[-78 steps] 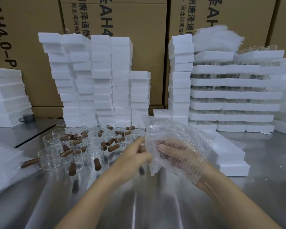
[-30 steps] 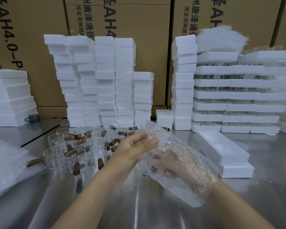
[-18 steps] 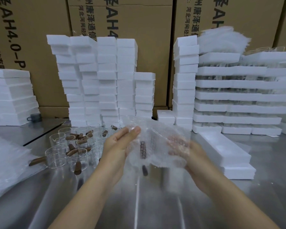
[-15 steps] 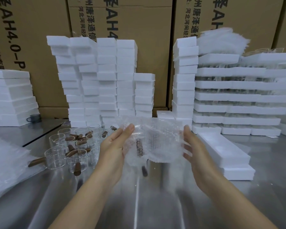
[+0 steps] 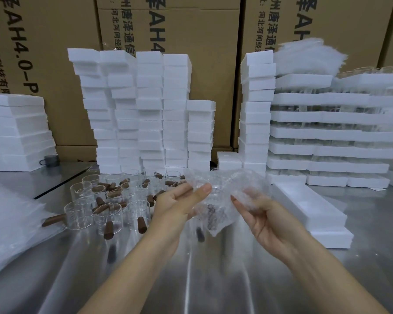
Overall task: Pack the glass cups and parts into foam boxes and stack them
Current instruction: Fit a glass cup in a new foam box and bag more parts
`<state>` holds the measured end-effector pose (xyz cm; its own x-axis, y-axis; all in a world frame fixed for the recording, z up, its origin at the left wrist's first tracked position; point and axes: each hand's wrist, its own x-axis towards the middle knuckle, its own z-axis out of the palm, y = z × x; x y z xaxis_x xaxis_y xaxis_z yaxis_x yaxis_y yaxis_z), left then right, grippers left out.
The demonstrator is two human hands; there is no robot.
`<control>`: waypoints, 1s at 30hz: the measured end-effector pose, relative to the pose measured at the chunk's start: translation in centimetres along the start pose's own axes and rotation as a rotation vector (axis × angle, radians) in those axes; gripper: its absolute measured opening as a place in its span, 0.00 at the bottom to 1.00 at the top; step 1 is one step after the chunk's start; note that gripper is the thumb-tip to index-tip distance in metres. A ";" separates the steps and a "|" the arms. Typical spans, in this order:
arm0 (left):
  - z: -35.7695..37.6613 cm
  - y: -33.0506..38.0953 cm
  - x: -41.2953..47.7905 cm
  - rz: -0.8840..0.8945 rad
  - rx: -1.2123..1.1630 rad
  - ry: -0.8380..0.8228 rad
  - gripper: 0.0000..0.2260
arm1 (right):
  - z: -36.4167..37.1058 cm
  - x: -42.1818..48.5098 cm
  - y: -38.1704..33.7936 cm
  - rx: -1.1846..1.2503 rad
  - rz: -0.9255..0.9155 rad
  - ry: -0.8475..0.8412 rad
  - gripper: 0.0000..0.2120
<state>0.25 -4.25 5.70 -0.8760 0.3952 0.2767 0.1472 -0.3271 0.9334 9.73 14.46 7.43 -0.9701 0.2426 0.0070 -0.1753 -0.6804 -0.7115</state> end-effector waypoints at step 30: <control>1.7 0.3 -0.8 -0.376 -0.172 -0.012 0.32 | 0.1 -0.9 2.8 -1.375 -0.835 -0.039 0.16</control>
<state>1.73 -3.21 6.16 -0.8484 0.5244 -0.0727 -0.2617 -0.2960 0.9186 10.07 12.29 5.53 -0.6923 0.1779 0.6993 -0.3762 0.7380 -0.5602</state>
